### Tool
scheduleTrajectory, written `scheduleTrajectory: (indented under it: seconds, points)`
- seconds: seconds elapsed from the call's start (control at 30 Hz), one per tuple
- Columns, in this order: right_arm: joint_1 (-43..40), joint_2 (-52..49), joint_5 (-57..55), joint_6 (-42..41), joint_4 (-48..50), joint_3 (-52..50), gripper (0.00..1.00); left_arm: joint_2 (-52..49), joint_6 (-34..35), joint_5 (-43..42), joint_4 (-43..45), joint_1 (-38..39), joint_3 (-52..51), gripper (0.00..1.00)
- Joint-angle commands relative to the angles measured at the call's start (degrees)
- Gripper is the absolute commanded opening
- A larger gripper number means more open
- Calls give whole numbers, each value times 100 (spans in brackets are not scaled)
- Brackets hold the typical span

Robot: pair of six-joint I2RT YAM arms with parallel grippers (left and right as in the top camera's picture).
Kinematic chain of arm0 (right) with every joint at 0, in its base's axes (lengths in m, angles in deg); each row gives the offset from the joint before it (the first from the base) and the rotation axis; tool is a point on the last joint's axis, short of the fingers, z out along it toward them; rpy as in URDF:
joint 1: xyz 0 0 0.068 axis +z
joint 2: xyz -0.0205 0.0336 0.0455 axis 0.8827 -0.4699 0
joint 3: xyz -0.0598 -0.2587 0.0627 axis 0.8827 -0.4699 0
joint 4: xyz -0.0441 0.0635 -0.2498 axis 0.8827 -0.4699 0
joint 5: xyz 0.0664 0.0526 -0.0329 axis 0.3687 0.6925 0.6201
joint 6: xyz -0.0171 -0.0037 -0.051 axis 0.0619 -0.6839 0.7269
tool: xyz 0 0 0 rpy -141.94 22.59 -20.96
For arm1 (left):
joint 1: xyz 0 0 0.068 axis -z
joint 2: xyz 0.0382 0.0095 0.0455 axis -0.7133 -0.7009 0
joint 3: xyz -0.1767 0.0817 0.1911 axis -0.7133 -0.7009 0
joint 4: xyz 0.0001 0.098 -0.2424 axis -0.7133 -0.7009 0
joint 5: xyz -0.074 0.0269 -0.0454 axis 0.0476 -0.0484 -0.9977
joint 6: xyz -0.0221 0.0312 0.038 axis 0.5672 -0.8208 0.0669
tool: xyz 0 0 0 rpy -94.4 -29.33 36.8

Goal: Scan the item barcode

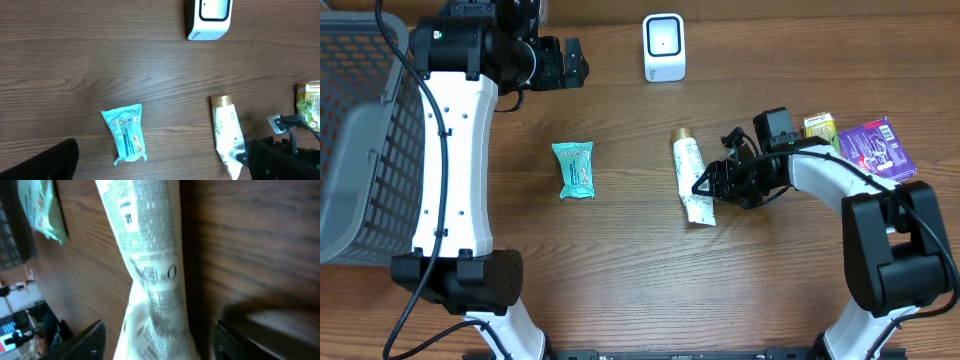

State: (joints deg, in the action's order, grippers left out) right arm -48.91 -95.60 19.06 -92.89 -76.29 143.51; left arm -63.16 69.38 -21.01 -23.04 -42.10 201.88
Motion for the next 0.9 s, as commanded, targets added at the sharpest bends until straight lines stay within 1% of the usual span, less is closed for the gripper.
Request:
scheduleTrajectory:
  seconds: [0.0, 0.07, 0.2, 0.23, 0.4, 0.43, 0.53, 0.6, 0.67, 0.7, 0.87]
  points:
    - [122, -201, 203, -728, 260, -94, 62, 15, -85, -26, 4, 37, 68, 100]
    - [210, -267, 199, -940, 350, -96, 59, 15, -85, -26, 4, 37, 68, 100]
    - [334, -297, -133, -1307, 341, -96, 46, 15, -85, -28, 4, 37, 68, 100]
    - [332, -297, -144, -1329, 343, -96, 38, 15, -83, -28, 4, 37, 68, 100]
    - [321, -297, -136, -1390, 352, -92, 11, 15, -85, -28, 4, 37, 68, 100]
    - [321, -295, -118, -1388, 350, -81, 9, 15, -83, -28, 4, 37, 68, 99]
    - [321, -256, -116, -1314, 280, 42, 9, 15, -85, -28, 4, 37, 68, 100]
    - [321, -125, -120, -826, -15, 334, 9, 15, -85, -28, 4, 37, 68, 100]
    - [323, 15, -122, -407, -398, 660, 8, 15, -83, -28, 4, 37, 68, 100]
    - [323, 175, -146, -26, -835, 1060, 4, 15, -85, -28, 4, 37, 68, 100]
    - [339, 485, -341, 627, -1921, 2144, 4, 15, -85, -28, 4, 37, 68, 100]
